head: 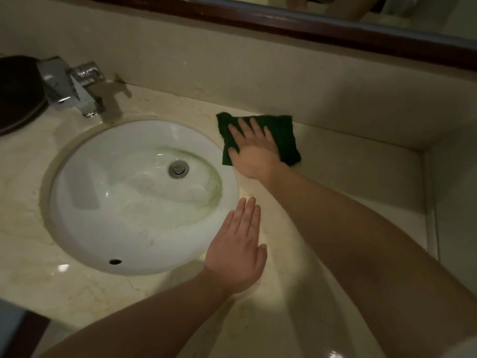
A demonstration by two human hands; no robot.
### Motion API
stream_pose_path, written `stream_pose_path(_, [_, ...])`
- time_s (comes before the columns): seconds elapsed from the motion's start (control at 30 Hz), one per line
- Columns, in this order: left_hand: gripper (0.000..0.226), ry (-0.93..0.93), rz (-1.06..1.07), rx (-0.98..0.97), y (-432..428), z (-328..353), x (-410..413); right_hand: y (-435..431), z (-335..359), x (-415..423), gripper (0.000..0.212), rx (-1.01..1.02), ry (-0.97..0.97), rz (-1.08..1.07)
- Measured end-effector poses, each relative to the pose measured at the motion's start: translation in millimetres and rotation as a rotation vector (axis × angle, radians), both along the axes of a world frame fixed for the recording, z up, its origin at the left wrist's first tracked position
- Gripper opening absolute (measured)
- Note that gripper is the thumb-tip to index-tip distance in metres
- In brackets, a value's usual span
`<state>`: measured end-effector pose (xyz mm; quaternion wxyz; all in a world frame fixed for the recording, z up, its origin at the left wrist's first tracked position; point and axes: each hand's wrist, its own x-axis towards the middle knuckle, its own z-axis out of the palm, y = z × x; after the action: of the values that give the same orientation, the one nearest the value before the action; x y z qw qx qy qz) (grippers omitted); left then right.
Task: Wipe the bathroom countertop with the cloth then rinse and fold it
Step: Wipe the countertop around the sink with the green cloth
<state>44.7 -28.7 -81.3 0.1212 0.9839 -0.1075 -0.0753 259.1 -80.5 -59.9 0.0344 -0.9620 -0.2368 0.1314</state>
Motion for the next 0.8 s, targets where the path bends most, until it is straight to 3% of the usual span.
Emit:
stream_pose_path(0.23, [0.072,0.011,0.004,0.009,-1,0,0,-76,-3,-19,0.068,-0.035,0.014,-0.342])
stream_pose_path(0.37, [0.071,0.015,-0.009,0.006,2,1,1,-73,-6,-85,0.069,-0.031,-0.081,-0.23])
stream_pose_path(0.47, [0.068,0.01,0.008,-0.073,2,2,0,-92,-3,-120,0.065,-0.013,0.05,-0.146])
stream_pose_path(0.57, [0.065,-0.073,0.131,-0.288,-1,18,0,-113,20,-126,0.058,0.336,0.166,-0.279])
stream_pose_path(0.63, [0.065,-0.189,0.111,-0.364,-20,34,16,-133,29,-123,0.053,0.514,0.025,-0.477])
stream_pose_path(0.7, [0.064,-0.178,0.011,-0.325,-53,47,45,-156,25,-126,0.056,0.488,-0.076,-0.645])
stream_pose_path(0.8, [0.064,0.083,-0.029,-0.026,-100,36,83,-176,2,-152,0.058,0.396,-0.017,-0.794])
